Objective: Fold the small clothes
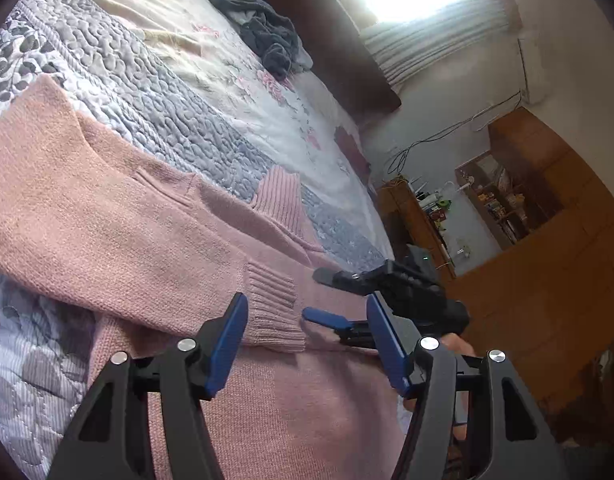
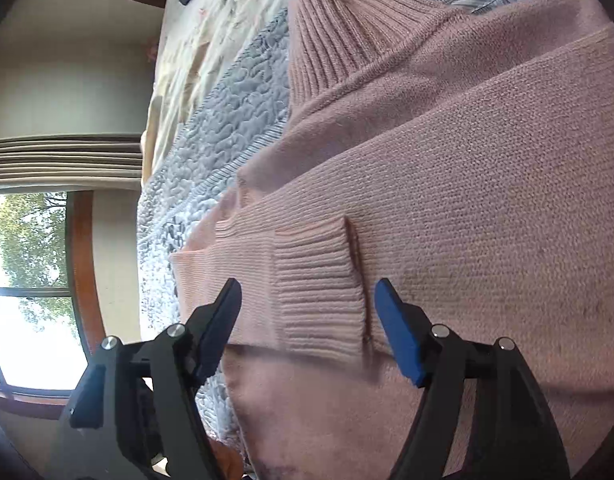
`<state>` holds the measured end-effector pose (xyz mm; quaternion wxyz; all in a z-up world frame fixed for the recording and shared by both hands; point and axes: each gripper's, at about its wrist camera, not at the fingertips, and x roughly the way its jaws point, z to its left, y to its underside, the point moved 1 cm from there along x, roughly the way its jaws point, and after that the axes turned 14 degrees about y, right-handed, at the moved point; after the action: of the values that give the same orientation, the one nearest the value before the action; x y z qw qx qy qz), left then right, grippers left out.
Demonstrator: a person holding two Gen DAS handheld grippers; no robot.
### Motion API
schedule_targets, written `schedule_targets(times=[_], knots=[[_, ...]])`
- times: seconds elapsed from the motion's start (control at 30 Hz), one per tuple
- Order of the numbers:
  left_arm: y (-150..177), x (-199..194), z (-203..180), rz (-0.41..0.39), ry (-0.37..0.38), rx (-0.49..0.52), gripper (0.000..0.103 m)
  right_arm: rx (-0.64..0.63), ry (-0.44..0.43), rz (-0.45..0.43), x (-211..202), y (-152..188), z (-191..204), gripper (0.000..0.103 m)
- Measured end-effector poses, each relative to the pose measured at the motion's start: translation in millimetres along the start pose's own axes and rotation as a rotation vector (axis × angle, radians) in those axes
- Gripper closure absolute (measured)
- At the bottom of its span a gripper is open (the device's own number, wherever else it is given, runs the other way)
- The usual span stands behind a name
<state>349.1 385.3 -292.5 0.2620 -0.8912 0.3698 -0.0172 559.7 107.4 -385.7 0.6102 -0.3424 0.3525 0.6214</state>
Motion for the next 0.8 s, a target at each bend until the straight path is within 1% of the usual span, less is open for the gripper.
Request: schedule_targets(times=[0.07,0.13,0.2,0.23,0.27,0.33,0.37,0.4,0.47,0.53,0.63,0.7,0.8], knots=[[-8,-9,3,-0.043,0.001,-0.009,0.038,-0.015,0.013,0.031,13,-2,3,0.034],[-10,-13,11,-0.051,0.013,-0.058,0.038,-0.048,0.02,0.043,20,-2,9,0.034],[-12,-17,11,-0.067,0.016,-0.054,0.038,-0.055,0.034,0.043,24,-4,14,0.034],[-13,-18,10,-0.072,0.018,-0.045,0.038,-0.058,0.038,0.047,26,-4,17,0.036],[-14,-19,9,-0.078,0.021,-0.041,0.038,-0.064,0.049,0.05,27,-6,19,0.04],[-16,-21,11,-0.089,0.024,-0.052,0.038,-0.071,0.079,0.054,26,-6,20,0.055],[-16,-22,13,-0.095,0.023,-0.061,0.038,-0.076,0.083,0.063,25,-7,22,0.073],[-17,-24,15,-0.1,0.024,-0.07,0.038,-0.08,0.084,0.074,23,-8,23,0.083],[-17,-29,15,-0.115,0.027,-0.08,0.038,-0.095,0.089,0.07,15,-8,29,0.092],[-18,-34,16,-0.135,0.023,-0.078,0.038,-0.125,0.084,0.046,-2,-8,42,0.094],[-21,-42,15,-0.166,0.025,-0.076,0.038,-0.172,0.082,-0.016,-44,-8,67,0.095],[-23,-49,14,-0.195,0.015,-0.067,0.039,-0.199,0.105,-0.065,-74,-9,82,0.095],[-28,-62,14,-0.255,-0.008,-0.059,0.04,-0.224,0.166,-0.132,-121,-7,92,0.095]])
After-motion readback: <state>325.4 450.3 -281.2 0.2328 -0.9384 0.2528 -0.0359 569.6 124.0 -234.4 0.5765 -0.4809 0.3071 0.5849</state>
